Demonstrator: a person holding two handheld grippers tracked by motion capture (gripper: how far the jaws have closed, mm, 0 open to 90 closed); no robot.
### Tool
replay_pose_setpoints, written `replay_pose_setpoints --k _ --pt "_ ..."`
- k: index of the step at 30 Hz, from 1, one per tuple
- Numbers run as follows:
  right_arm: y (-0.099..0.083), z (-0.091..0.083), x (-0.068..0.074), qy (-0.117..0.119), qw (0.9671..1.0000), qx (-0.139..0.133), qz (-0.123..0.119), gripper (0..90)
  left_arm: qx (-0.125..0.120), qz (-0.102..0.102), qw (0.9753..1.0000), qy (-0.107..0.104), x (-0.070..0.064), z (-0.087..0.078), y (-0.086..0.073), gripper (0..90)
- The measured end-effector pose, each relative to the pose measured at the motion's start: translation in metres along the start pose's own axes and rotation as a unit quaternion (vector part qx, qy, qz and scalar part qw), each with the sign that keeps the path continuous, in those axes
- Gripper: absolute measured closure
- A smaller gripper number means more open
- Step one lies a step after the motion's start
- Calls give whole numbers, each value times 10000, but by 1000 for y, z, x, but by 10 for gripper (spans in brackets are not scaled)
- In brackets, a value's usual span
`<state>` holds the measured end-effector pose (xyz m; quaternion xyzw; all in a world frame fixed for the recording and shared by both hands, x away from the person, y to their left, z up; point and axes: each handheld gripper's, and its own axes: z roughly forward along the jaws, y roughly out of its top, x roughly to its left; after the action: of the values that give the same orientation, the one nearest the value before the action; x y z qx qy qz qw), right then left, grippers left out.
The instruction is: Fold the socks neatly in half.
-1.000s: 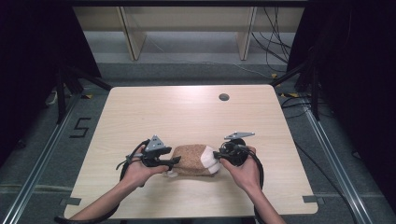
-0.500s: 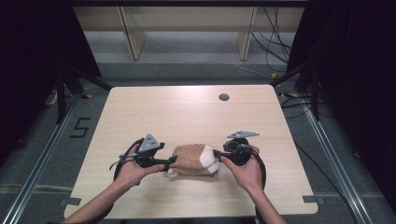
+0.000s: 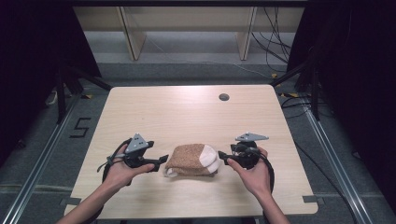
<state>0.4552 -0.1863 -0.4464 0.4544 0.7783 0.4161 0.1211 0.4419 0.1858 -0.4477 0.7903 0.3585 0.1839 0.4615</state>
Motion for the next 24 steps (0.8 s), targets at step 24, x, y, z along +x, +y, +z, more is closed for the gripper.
replay_pose_setpoints --k 24 --pt "-46 -35 -31 -523 9983 -26 248 357 39 -659 9936 915 57 -39 -64 200"
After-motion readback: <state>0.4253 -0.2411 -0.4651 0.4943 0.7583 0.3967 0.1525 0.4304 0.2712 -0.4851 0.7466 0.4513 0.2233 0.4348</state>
